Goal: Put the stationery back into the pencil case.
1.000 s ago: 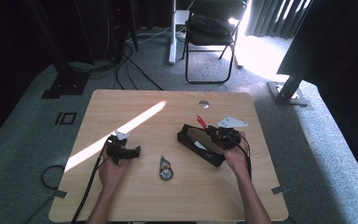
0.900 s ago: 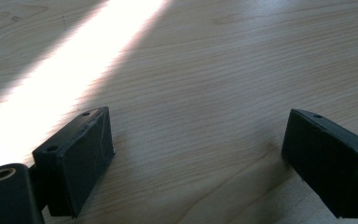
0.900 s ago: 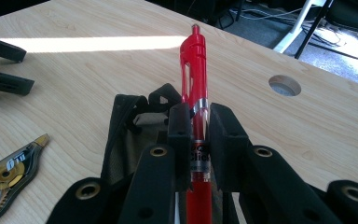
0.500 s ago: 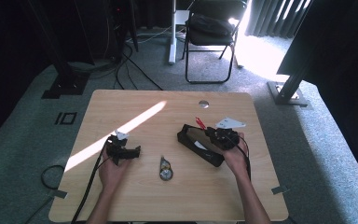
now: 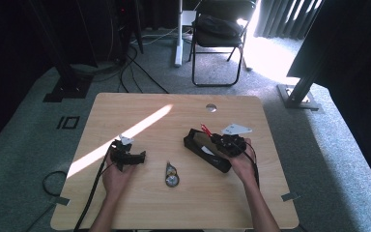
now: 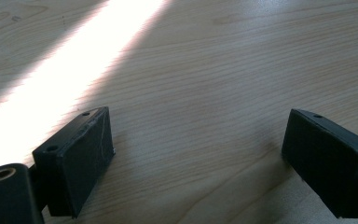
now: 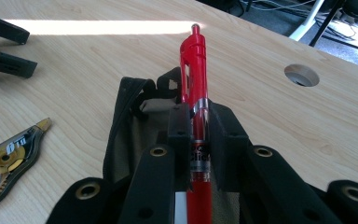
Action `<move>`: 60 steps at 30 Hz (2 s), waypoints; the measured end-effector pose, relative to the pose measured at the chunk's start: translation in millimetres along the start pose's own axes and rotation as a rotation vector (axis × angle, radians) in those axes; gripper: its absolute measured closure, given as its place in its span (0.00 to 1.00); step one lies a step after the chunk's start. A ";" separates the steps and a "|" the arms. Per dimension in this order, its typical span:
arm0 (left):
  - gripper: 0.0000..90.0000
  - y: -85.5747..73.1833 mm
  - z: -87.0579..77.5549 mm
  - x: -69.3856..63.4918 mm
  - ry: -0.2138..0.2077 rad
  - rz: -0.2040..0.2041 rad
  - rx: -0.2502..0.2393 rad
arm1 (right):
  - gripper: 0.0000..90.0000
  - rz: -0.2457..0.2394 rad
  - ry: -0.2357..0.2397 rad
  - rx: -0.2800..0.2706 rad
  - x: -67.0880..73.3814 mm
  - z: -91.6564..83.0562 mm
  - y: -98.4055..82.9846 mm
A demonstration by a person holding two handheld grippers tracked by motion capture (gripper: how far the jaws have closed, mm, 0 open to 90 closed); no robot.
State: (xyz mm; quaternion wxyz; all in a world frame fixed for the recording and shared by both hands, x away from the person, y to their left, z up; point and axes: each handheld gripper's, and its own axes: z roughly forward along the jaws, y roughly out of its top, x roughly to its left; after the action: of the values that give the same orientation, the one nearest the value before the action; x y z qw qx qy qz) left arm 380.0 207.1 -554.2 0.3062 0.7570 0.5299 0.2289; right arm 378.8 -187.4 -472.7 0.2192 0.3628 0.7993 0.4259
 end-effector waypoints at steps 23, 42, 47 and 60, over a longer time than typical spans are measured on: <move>0.10 0.0 0.0 0.0 0.000 0.000 0.000 | 0.88 -0.002 0.021 0.035 2.5 5.3 -6.0; 0.10 0.0 0.0 -0.1 0.000 -0.001 -0.001 | 0.88 -0.003 0.030 0.070 3.9 9.9 -9.3; 0.10 0.0 0.0 0.0 0.000 0.000 0.000 | 0.88 -0.010 0.041 0.084 5.8 12.1 -9.4; 0.10 0.0 0.0 0.0 0.000 0.000 0.000 | 0.88 -0.021 0.059 0.109 7.4 17.2 -10.3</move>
State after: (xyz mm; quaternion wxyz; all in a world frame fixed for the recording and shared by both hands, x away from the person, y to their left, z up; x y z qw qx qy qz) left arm 380.0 207.1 -554.2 0.3062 0.7570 0.5299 0.2289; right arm 381.3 -176.7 -490.9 0.1800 0.3529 0.8314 0.3897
